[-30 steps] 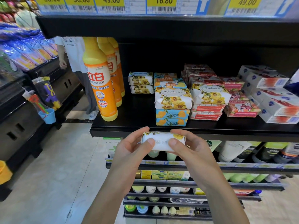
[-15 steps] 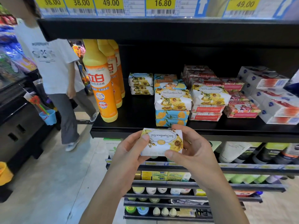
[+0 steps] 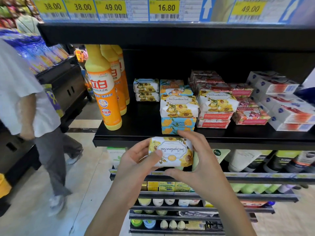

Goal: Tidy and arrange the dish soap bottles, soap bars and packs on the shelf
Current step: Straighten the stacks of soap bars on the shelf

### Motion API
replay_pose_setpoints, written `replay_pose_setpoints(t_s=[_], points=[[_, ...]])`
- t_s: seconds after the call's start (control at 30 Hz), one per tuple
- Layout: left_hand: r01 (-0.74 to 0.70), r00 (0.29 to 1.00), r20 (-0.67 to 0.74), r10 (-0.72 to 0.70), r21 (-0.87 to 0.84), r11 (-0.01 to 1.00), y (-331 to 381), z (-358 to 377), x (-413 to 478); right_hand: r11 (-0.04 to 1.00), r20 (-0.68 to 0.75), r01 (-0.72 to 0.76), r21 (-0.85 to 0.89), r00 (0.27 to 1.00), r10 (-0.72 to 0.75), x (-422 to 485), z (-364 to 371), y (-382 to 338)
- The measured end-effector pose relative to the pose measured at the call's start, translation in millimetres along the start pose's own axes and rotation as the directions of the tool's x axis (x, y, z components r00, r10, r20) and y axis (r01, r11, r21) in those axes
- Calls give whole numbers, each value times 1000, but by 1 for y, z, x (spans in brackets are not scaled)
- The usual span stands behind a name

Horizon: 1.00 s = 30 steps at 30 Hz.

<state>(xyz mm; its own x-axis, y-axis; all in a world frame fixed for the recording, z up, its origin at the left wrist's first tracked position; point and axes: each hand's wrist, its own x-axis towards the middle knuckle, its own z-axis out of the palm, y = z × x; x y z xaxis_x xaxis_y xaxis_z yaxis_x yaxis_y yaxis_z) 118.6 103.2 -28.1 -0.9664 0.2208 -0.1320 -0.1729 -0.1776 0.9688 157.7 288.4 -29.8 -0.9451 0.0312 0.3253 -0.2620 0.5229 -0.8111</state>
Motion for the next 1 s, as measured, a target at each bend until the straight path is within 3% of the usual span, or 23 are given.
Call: replay_pose_setpoints(t_s=[0.23,0.33,0.4,0.5,0.6,0.73,1.0], points=[[-54,994,107,38,153,987,13,10,1,999,-115,-20,29,993,23,0,-15,7],[-198,980,80,182,337,920,16,0,10,997,-139,-45,66,989,53,-1,-34,13],[-306,941,24,337,483,820,17,-8,17,997,-173,-69,38,982,75,-1,-49,19],[-381,869,76,488,732,565,15,-16,30,992,-212,-124,-21,970,116,4,-69,30],[-358,870,156,468,852,381,6,-21,46,987,-218,-159,-35,965,148,10,-82,41],[-330,870,189,455,910,253,-13,-24,61,984,-183,-176,6,968,174,14,-90,51],[-337,837,178,518,913,231,-26,-28,70,977,-195,-208,52,957,215,29,-96,57]])
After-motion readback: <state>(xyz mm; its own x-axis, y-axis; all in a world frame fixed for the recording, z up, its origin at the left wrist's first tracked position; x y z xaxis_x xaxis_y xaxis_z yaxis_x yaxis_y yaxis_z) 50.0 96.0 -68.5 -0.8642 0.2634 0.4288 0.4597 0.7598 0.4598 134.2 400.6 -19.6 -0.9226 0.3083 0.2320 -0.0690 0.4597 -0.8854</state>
